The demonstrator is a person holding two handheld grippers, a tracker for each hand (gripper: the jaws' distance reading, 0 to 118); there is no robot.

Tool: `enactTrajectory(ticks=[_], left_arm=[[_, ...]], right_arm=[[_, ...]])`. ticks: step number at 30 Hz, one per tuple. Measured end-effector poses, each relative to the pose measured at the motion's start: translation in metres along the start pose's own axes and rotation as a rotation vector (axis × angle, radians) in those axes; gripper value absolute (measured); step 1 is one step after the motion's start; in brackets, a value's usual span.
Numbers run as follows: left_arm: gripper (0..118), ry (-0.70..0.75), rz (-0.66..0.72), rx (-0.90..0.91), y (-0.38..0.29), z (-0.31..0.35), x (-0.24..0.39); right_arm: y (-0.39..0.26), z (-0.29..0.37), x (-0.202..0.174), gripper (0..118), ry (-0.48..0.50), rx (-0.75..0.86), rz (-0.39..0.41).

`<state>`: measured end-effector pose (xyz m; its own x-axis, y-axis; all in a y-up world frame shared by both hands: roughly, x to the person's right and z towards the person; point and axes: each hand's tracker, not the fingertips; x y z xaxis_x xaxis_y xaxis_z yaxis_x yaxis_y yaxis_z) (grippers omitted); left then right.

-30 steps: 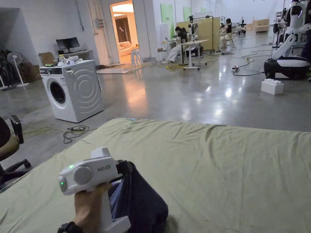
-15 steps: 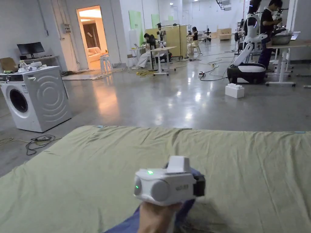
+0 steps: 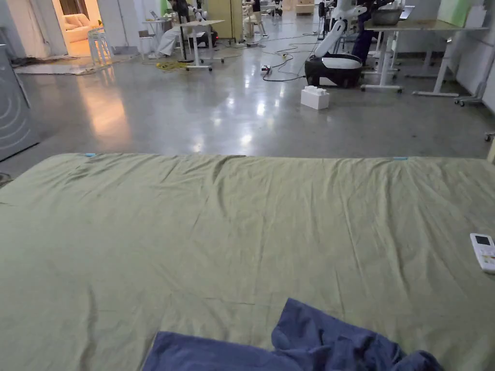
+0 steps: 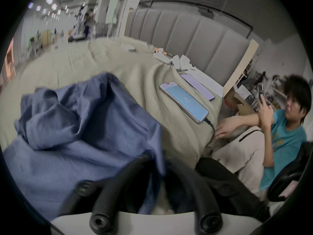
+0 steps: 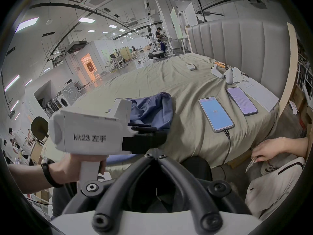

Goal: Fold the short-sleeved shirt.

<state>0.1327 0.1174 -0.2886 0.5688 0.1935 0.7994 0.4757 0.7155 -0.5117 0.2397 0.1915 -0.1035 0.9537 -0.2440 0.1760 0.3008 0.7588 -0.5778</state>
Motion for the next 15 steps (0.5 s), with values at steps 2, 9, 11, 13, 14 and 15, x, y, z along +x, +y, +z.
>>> enactTrajectory(ticks=[2, 9, 11, 13, 14, 15], left_arm=[[88, 0.005, 0.043, -0.006, 0.011, 0.013, -0.012], [91, 0.206, 0.065, 0.357, 0.046, 0.172, -0.064], [91, 0.304, 0.055, 0.454, 0.046, 0.229, -0.069], [91, 0.397, 0.028, 0.532, 0.038, 0.278, -0.069], [91, 0.424, 0.005, 0.573, 0.031, 0.301, -0.068], [91, 0.454, -0.006, 0.596, 0.025, 0.319, -0.064]], right_arm=[[0.004, 0.001, -0.005, 0, 0.02, 0.025, 0.007], [0.042, -0.006, -0.033, 0, 0.097, 0.138, 0.124], [0.055, -0.003, -0.041, 0, 0.115, 0.193, 0.152], [0.066, 0.002, -0.048, 0, 0.124, 0.244, 0.163], [0.071, 0.005, -0.05, 0, 0.133, 0.269, 0.162], [0.075, 0.008, -0.052, 0, 0.139, 0.286, 0.163]])
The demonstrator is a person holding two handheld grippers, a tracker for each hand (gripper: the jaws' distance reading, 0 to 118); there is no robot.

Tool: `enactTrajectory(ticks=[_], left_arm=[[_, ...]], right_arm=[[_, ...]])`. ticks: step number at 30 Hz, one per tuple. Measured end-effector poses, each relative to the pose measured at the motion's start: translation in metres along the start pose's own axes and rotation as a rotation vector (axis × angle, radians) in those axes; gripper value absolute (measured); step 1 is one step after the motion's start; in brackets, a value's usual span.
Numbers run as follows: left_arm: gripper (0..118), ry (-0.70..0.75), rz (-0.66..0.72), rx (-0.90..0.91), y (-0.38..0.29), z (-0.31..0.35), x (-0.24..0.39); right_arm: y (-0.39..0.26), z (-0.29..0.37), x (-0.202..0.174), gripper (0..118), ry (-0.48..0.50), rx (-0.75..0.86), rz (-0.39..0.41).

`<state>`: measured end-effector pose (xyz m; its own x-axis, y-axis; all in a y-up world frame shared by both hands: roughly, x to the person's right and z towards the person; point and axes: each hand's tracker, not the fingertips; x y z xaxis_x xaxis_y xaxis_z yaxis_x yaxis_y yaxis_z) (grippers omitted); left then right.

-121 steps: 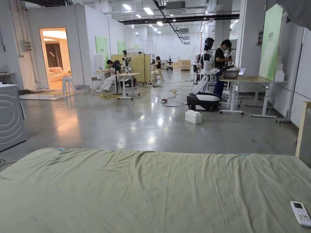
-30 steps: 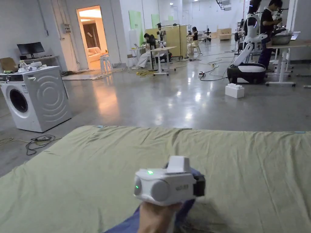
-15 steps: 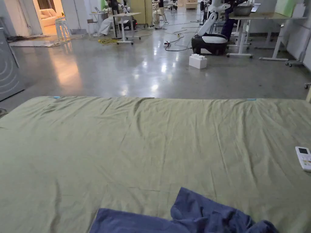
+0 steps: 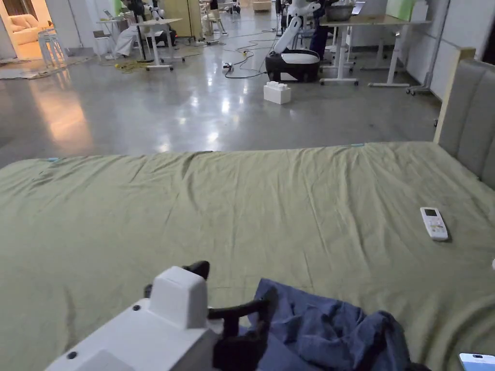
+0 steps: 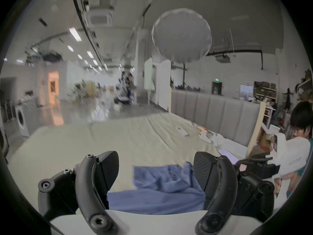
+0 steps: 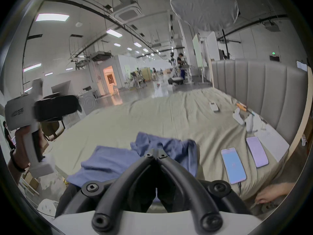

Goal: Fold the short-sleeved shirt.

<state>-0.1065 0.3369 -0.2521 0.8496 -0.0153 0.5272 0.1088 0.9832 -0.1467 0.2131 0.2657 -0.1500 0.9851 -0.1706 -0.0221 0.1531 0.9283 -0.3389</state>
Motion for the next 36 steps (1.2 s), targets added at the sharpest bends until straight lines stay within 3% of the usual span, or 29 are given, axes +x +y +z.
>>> enactTrajectory(ticks=[4, 7, 10, 12, 15, 18, 24, 36], left_arm=[[90, 0.193, -0.023, 0.06, 0.007, 0.056, -0.012], [81, 0.291, 0.022, 0.063, 0.0, 0.083, -0.017], [47, 0.362, 0.055, 0.074, -0.01, 0.1, -0.016], [9, 0.419, 0.062, 0.105, -0.014, 0.111, -0.014], [0, 0.39, 0.068, 0.084, -0.018, 0.123, -0.014], [0, 0.408, 0.112, 0.022, -0.022, 0.126, -0.016], [0, 0.391, 0.145, 0.011, -0.025, 0.13, -0.023], [0, 0.328, 0.17, -0.164, -0.051, 0.089, -0.05]], right_arm=[[0.017, 0.006, -0.006, 0, -0.02, 0.057, 0.045], [0.025, 0.013, -0.008, 0, -0.029, 0.079, 0.064], [0.028, 0.019, -0.009, 0, -0.02, 0.087, 0.062], [0.028, 0.023, -0.011, 0, -0.021, 0.09, 0.064], [0.028, 0.026, -0.01, 0, -0.009, 0.078, 0.022], [0.028, 0.029, -0.007, 0, 0.024, 0.095, -0.046], [0.03, 0.028, -0.01, 0, 0.003, 0.095, -0.002], [0.018, 0.015, -0.009, 0, 0.002, 0.042, -0.027]])
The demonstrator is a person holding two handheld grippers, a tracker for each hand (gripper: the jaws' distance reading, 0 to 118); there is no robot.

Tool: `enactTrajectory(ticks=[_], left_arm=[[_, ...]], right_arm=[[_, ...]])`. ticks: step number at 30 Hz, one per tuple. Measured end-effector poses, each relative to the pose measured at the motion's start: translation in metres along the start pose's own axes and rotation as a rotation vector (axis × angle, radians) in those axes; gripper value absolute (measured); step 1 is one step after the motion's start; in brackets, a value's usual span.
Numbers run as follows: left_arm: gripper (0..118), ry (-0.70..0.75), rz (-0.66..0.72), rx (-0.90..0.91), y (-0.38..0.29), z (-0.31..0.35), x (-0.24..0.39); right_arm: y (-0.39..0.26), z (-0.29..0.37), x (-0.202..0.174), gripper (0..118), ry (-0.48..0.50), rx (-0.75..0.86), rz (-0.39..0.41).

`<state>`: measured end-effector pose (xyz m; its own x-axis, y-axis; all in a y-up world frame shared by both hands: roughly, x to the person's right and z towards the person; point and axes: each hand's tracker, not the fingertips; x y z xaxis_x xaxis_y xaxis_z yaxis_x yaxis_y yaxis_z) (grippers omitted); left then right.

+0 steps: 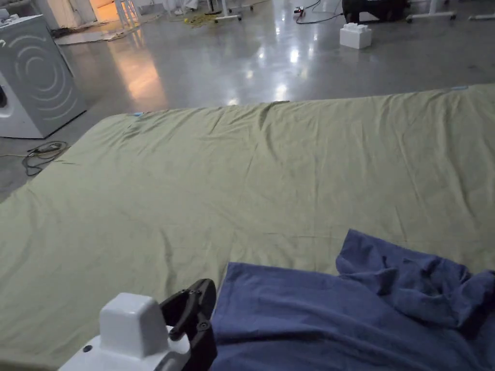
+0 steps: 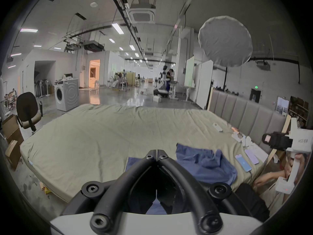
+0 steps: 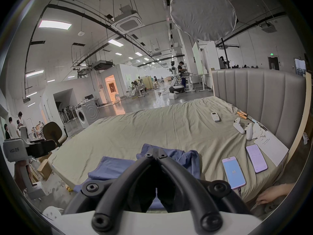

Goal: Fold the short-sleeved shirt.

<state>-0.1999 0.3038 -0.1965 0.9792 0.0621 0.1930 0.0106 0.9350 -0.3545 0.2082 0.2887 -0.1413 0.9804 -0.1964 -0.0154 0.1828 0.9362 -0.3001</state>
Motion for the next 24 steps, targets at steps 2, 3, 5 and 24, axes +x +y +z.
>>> enactTrajectory(ticks=[2, 3, 5, 24], left_arm=[[0, -0.017, 0.005, -0.065, -0.009, -0.026, -0.009], [0, -0.023, 0.019, -0.1, -0.012, -0.039, -0.014], [0, -0.045, 0.079, -0.175, -0.02, -0.073, -0.029], [52, 0.042, 0.07, -0.641, -0.066, -0.353, -0.067]], right_arm=[[-0.005, -0.004, 0.003, 0, -0.002, -0.026, -0.01], [-0.008, -0.005, 0.005, 0, -0.005, -0.035, -0.013], [-0.013, -0.009, 0.01, 0, -0.016, -0.061, -0.014], [-0.06, -0.011, 0.09, 1, -0.237, -0.234, -0.165]])
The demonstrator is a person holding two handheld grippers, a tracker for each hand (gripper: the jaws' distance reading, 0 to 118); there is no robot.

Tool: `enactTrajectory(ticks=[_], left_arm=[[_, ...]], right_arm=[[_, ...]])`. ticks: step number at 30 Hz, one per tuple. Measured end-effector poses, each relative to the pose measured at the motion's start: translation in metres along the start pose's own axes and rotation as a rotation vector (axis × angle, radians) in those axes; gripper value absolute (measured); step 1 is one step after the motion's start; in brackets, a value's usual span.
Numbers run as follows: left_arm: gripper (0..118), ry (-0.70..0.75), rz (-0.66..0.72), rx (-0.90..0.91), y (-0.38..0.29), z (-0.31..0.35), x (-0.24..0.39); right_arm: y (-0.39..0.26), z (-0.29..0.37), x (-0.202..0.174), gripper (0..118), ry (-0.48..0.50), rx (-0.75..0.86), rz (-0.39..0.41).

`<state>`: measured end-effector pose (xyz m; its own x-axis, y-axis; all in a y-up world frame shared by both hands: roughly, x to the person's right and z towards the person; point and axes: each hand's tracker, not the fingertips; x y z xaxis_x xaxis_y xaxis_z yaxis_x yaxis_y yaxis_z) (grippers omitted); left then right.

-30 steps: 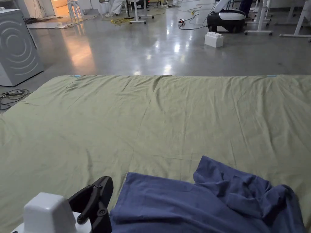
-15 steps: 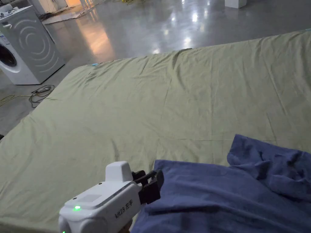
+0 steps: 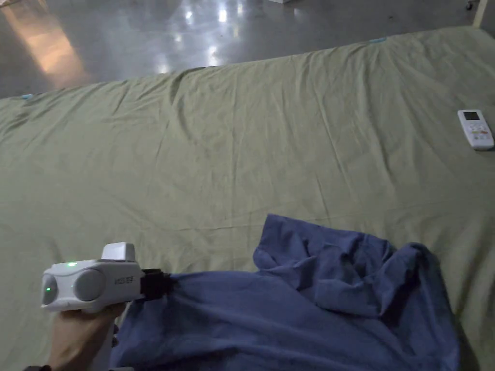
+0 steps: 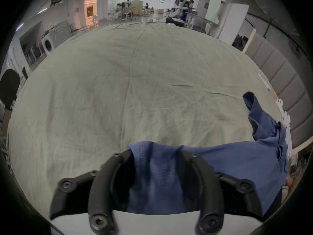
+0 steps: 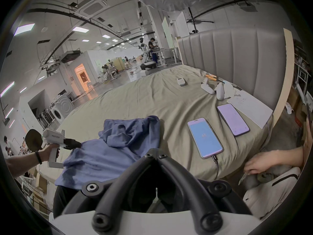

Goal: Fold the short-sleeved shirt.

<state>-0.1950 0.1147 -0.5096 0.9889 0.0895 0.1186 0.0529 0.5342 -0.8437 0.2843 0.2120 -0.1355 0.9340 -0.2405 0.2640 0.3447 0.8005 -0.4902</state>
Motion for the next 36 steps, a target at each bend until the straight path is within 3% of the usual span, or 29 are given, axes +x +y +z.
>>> enactTrajectory(ticks=[1, 2, 6, 10, 11, 14, 15, 17, 21, 23, 24, 27, 28, 30, 31, 33, 36], left_arm=[[42, -0.001, -0.026, 0.001, 0.001, 0.004, 0.005], [4, -0.029, -0.033, 0.0, 0.002, 0.007, 0.011], [3, 0.048, -0.18, -0.078, -0.005, -0.011, 0.036], [3, 0.003, -0.03, -0.176, 0.015, -0.017, 0.024], [3, -0.014, -0.041, -0.19, 0.018, -0.018, 0.021], [3, -0.022, -0.002, -0.226, 0.019, -0.013, 0.024], [3, -0.021, 0.007, -0.229, 0.02, -0.013, 0.024], [3, -0.018, -0.001, -0.236, 0.017, -0.011, 0.025], [3, -0.016, 0.001, -0.228, 0.014, -0.009, 0.025], [3, -0.02, 0.009, -0.224, 0.013, -0.007, 0.024], [3, -0.023, 0.014, -0.222, 0.014, -0.008, 0.022], [3, -0.02, 0.021, -0.211, 0.012, -0.005, 0.021], [3, -0.005, 0.007, -0.192, 0.015, -0.007, 0.021], [3, 0.022, -0.051, -0.144, 0.018, -0.007, 0.02], [3, 0.02, -0.06, -0.115, 0.02, -0.007, 0.02], [3, -0.016, -0.021, -0.04, 0.007, 0.01, 0.022], [3, -0.118, 0.088, 0.141, -0.017, 0.094, 0.025]], right_arm=[[-0.001, -0.001, 0.002, 1, -0.005, -0.003, -0.002], [-0.002, -0.003, 0.003, 1, -0.004, -0.006, -0.004], [0.008, -0.02, -0.001, 1, 0.03, -0.028, 0.006], [0.042, -0.064, -0.01, 3, 0.092, -0.038, 0.144], [0.054, -0.084, -0.014, 20, 0.104, -0.083, 0.168], [0.075, -0.151, -0.022, 98, 0.119, -0.196, 0.193], [0.079, -0.173, -0.021, 102, 0.123, -0.203, 0.196], [0.084, -0.219, -0.02, 99, 0.132, -0.234, 0.175], [0.079, -0.291, -0.011, 96, 0.05, -0.379, 0.078], [0.067, -0.315, -0.006, 84, 0.026, -0.443, 0.105], [0.063, -0.318, -0.008, 83, -0.007, -0.458, 0.133], [0.067, -0.297, -0.022, 78, 0.015, -0.368, 0.247], [0.069, -0.292, -0.024, 64, 0.024, -0.354, 0.268], [0.073, -0.287, -0.021, 20, 0.005, -0.35, 0.271], [0.075, -0.282, -0.016, 9, 0.03, -0.332, 0.228], [0.083, -0.264, -0.008, 9, 0.098, -0.293, 0.121], [0.104, -0.209, -0.016, 9, 0.156, -0.124, 0.117]])
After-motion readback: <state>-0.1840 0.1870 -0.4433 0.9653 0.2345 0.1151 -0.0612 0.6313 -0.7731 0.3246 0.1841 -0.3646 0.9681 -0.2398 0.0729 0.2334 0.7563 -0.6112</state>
